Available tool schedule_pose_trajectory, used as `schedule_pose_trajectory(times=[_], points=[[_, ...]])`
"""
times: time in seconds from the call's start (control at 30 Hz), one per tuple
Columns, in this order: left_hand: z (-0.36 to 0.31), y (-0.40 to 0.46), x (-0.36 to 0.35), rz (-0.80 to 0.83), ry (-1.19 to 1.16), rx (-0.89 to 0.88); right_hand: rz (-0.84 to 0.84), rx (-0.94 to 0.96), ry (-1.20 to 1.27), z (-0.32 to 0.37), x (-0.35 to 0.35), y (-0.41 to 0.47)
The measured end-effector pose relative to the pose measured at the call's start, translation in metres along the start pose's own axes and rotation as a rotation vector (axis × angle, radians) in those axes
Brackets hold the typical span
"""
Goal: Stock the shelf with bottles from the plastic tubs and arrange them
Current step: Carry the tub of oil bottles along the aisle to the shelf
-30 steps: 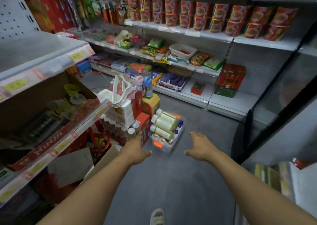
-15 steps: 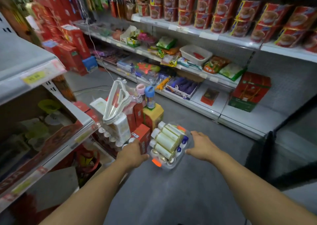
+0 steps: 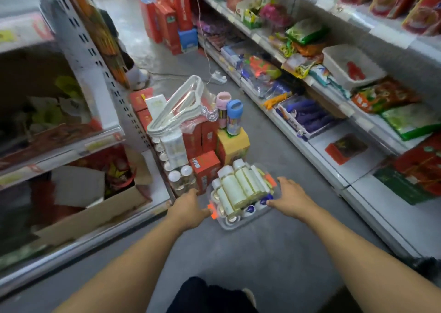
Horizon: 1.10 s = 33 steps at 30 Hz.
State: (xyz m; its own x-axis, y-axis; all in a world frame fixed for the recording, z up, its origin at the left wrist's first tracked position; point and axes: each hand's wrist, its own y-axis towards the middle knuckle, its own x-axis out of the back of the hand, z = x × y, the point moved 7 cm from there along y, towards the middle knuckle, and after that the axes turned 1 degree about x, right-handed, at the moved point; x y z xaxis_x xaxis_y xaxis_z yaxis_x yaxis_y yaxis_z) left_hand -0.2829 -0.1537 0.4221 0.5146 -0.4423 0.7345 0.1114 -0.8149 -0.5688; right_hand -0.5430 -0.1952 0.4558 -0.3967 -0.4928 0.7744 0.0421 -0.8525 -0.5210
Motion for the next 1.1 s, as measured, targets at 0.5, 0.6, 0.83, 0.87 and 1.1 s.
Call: schedule_pose_trajectory(times=[0.5, 0.6, 0.83, 0.87, 1.1], points=[[-0.003, 0.109, -0.048, 0.049, -0.121, 0.208, 0.082, 0.037, -0.082, -0.048, -0.028, 0.151], [0.002, 0.136, -0.062, 0.086, -0.149, 0.241, 0.082, 0.028, -0.096, -0.054, -0.040, 0.180], [0.020, 0.187, -0.096, 0.103, -0.207, 0.333, 0.113, -0.006, -0.118, -0.080, -0.066, 0.257], [0.023, 0.193, -0.102, 0.105, -0.225, 0.351, 0.119, -0.006, -0.124, -0.083, -0.069, 0.267], [0.033, 0.241, -0.150, 0.073, -0.295, 0.451, 0.182, 0.014, -0.142, -0.114, -0.093, 0.345]])
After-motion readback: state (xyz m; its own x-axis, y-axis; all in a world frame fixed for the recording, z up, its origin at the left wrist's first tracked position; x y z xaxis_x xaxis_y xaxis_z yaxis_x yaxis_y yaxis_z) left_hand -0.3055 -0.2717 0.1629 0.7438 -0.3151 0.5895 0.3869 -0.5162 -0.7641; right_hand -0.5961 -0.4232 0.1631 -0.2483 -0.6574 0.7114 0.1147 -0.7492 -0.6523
